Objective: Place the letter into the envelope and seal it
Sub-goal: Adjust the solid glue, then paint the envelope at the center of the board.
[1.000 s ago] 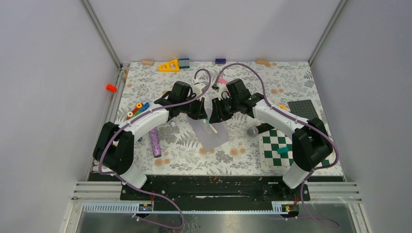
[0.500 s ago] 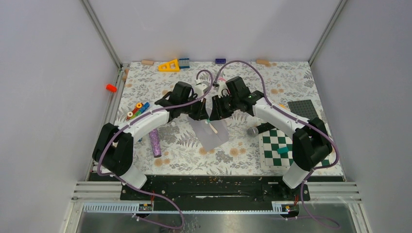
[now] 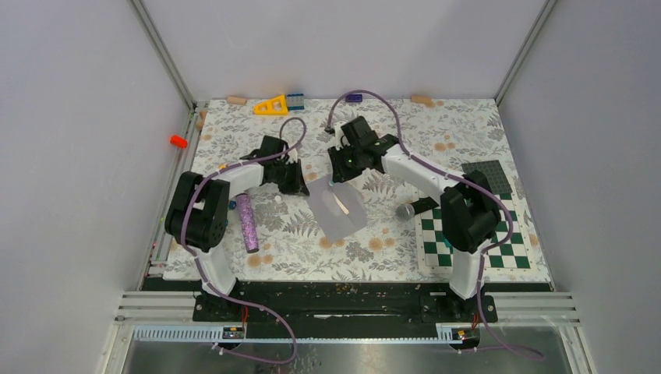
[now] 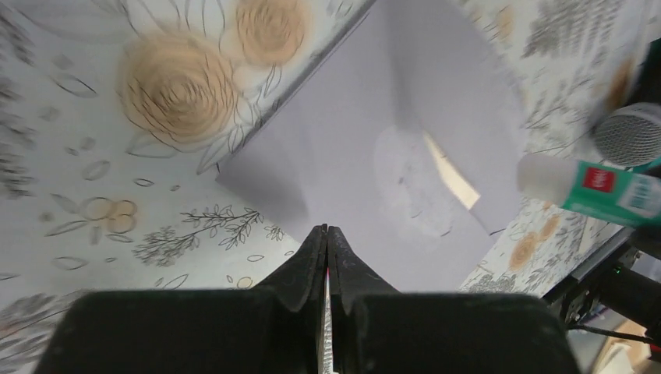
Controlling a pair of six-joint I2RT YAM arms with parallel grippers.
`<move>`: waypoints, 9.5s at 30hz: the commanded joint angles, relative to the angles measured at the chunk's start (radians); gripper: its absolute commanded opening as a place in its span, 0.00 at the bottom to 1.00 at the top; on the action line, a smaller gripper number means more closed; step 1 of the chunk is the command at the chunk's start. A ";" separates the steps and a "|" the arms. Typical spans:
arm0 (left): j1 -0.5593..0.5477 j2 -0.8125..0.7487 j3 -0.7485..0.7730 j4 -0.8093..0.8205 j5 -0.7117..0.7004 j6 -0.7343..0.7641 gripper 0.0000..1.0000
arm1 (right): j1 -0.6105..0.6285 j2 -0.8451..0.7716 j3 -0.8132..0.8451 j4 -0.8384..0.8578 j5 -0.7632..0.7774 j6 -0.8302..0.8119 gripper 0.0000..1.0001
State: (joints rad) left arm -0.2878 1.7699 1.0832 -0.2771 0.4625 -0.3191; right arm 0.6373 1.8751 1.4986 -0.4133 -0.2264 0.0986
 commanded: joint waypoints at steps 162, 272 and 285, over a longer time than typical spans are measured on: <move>-0.165 0.127 0.030 -0.036 -0.142 -0.120 0.00 | 0.087 0.088 0.006 -0.207 0.209 -0.225 0.00; -0.129 0.214 0.152 -0.053 -0.236 -0.152 0.00 | 0.061 0.258 0.329 -0.363 0.055 0.123 0.00; -0.132 0.198 0.141 -0.045 -0.247 -0.150 0.00 | 0.053 0.287 0.310 -0.382 0.045 0.184 0.00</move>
State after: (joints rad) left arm -0.4099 1.9728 1.2594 -0.3126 0.2836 -0.4839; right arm 0.6968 2.1361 1.7954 -0.7780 -0.1768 0.2531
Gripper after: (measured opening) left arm 0.005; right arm 0.316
